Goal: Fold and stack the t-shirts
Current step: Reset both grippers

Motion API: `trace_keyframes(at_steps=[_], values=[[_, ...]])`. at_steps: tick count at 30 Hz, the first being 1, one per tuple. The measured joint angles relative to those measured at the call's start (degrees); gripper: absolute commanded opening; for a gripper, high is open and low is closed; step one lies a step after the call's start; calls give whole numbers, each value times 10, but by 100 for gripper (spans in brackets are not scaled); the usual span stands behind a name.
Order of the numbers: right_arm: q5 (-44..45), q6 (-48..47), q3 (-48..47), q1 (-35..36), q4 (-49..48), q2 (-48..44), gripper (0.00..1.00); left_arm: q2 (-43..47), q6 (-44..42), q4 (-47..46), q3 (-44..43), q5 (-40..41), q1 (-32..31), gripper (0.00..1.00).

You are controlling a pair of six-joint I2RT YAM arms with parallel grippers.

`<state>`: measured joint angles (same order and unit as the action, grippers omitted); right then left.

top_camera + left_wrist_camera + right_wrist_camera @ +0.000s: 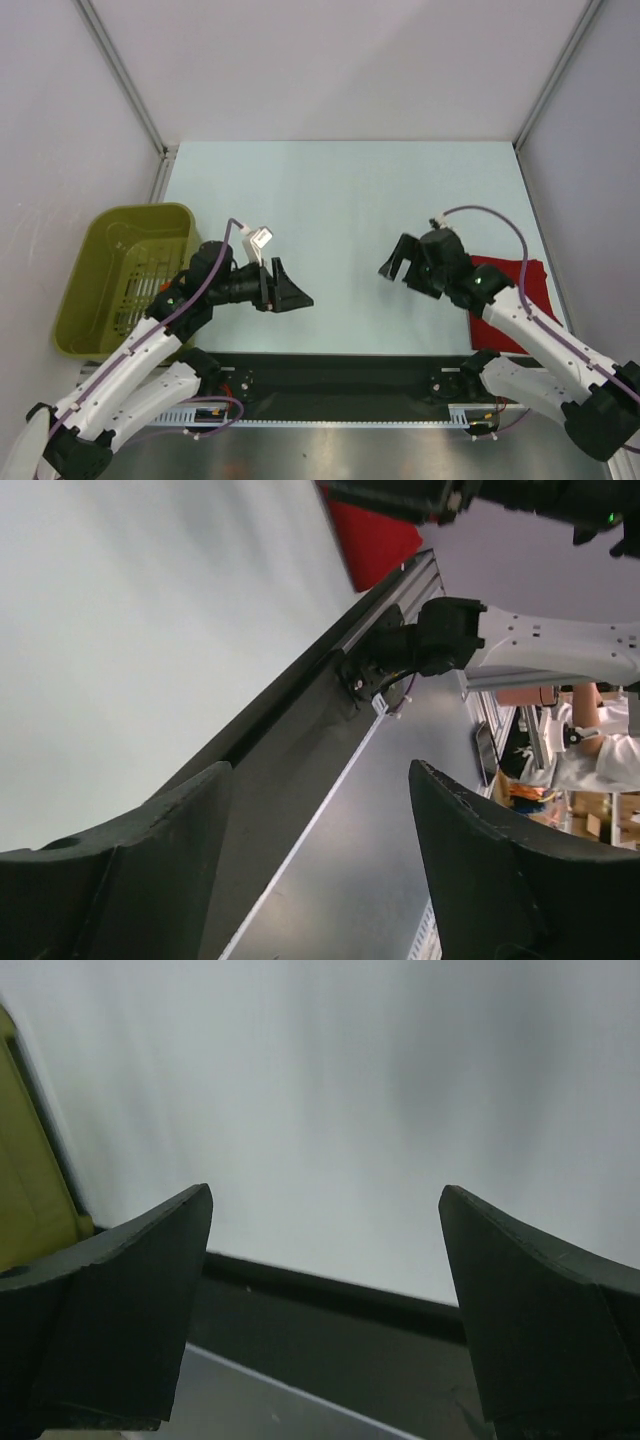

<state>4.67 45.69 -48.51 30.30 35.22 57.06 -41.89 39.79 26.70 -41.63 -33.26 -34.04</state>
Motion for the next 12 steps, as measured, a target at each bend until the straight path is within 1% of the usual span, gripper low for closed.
trace_keyframes(at_steps=[2,4,8,12], values=[[-10,30,61,50,-23,-30,100,11,19,-26,44,-4,0,80],[-20,55,107,71,-42,-67,100,26,38,-54,89,-6,0,81],[-52,97,179,82,-100,-137,100,99,85,-121,174,2,-1,85],[-86,136,281,90,-164,-209,100,192,158,-229,271,21,-1,86]])
